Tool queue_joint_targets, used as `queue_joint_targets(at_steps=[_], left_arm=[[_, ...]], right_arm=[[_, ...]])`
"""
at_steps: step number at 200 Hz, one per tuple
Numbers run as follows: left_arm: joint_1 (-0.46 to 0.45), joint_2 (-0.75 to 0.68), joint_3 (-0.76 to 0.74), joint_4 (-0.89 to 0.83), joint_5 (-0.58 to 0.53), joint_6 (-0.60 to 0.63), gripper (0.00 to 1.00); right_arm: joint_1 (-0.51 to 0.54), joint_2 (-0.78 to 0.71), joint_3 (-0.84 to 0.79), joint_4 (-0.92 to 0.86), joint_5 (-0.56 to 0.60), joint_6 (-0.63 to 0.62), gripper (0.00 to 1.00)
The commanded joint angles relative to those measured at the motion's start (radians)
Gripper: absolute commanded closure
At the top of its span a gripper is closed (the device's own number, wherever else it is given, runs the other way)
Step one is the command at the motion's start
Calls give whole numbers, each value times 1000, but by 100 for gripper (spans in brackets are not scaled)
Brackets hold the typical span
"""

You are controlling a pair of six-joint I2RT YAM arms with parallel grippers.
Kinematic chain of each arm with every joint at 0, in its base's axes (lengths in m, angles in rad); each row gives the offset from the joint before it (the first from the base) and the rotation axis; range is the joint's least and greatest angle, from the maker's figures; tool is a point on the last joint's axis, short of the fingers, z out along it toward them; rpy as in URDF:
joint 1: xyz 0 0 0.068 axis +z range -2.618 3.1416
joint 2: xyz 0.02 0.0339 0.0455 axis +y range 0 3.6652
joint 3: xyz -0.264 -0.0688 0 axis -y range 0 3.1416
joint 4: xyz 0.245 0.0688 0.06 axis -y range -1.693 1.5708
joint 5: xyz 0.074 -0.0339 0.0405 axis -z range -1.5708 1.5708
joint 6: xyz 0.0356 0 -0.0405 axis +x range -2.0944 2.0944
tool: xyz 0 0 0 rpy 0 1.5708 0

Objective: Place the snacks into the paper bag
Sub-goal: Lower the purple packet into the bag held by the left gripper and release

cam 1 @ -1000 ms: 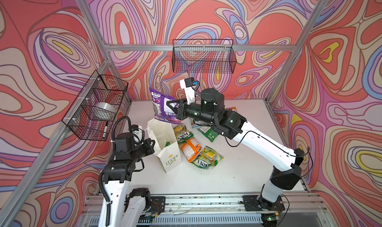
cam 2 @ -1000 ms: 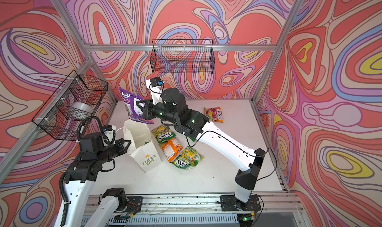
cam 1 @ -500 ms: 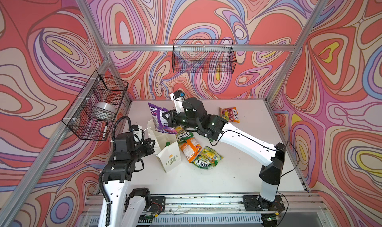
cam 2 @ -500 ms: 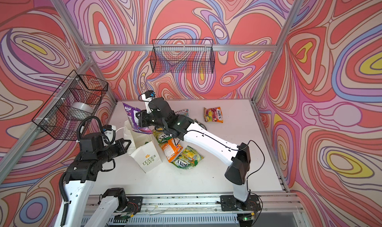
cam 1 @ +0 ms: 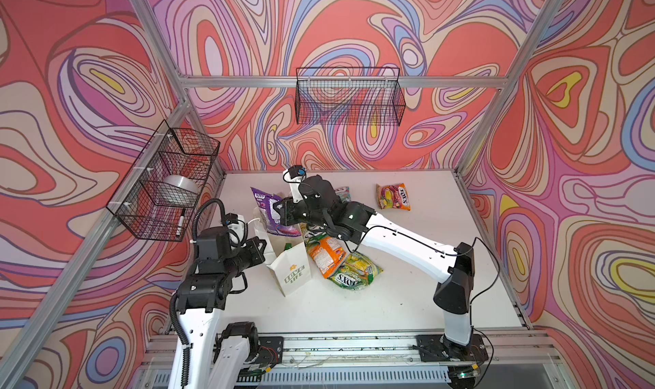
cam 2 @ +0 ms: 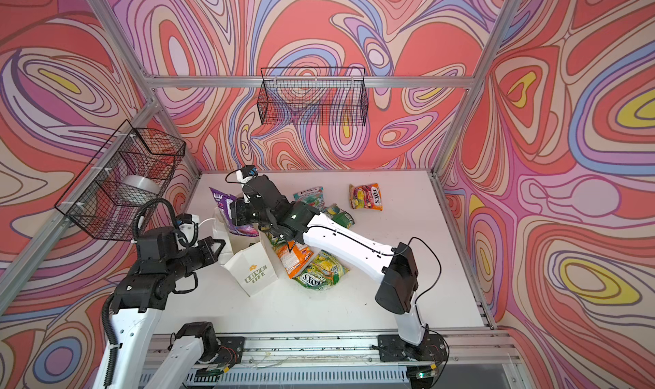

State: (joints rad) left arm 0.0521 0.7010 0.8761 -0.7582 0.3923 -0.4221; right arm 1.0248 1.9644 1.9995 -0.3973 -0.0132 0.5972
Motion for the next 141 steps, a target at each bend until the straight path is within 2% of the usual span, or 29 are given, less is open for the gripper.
queue_joint_targets(at_steps=[1, 24, 72, 109, 141], left_arm=[[-5, 2, -15, -15, 2, 12, 100], [-6, 3, -15, -15, 4, 13, 100], [-6, 0, -15, -16, 3, 13, 100], [-5, -2, -15, -16, -4, 12, 100], [-6, 2, -14, -20, -4, 13, 100]], right_arm=[[9, 14, 42, 14, 27, 11, 100], [14, 13, 39, 11, 34, 7, 100], [20, -2, 27, 13, 44, -10, 67], [27, -12, 41, 1, 39, -34, 56], [52, -27, 109, -58, 72, -125, 39]])
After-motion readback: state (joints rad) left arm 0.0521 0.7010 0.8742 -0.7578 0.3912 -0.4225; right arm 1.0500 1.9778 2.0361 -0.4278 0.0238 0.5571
